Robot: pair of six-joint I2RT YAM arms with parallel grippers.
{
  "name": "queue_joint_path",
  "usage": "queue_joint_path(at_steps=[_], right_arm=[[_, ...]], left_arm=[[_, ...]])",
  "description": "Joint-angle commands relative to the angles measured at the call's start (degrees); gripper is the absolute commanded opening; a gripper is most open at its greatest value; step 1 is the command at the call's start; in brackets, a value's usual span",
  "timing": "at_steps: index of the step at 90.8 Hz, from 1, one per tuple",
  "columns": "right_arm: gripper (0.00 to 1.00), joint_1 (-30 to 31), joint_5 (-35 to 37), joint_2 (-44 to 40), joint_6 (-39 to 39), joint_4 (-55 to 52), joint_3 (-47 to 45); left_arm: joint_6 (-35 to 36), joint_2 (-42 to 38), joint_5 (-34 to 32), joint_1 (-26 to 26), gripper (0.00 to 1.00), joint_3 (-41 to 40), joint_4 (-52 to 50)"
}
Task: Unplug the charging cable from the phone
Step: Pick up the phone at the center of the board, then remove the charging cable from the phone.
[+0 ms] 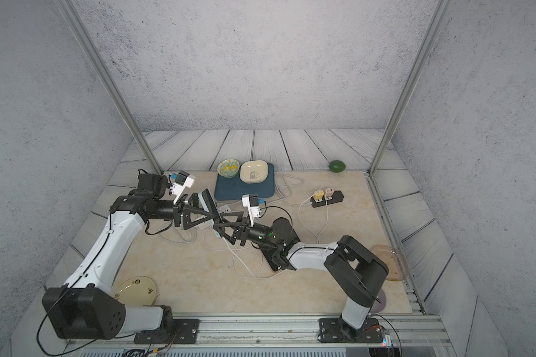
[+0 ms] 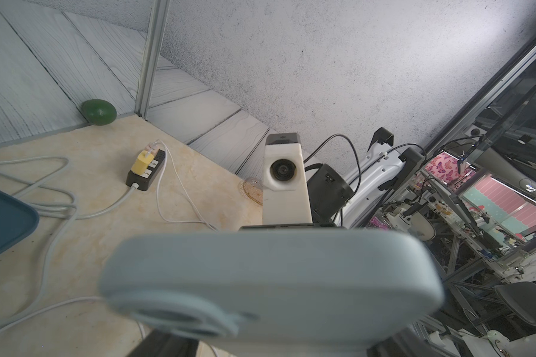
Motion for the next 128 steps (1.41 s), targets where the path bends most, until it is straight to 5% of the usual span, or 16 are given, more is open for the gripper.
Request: queue_joint_path(at_steps=[1, 33, 48, 89, 128], right_arm=[[0.58, -1.54, -1.58, -0.12, 2.17, 2.63, -0.27], [0.91, -3.01, -8.81, -4.71, -5.58, -11.62, -1.28], [0.93, -3.67, -11.79, -8.19, -12.83, -21.79, -1.75], [0.7, -3.78, -18.41, -14.73, -39.99, -59.56, 4.39], [0.49, -3.7, -19.42, -13.19, -37.74, -62.47, 7.85]], left_arm=[[4.11, -1.1, 1.83, -0.42, 0.43, 1.02, -1.25], [5.39, -1.31, 1.57, -0.42, 0.37, 1.24, -2.38], [6.49, -1.37, 1.32, -0.4, 0.36, 1.33, -3.34], [7.93, -1.4, 0.7, -0.42, 0.35, 1.06, -4.37], [8.46, -1.58, 0.27, -0.38, 0.35, 0.89, -4.87]])
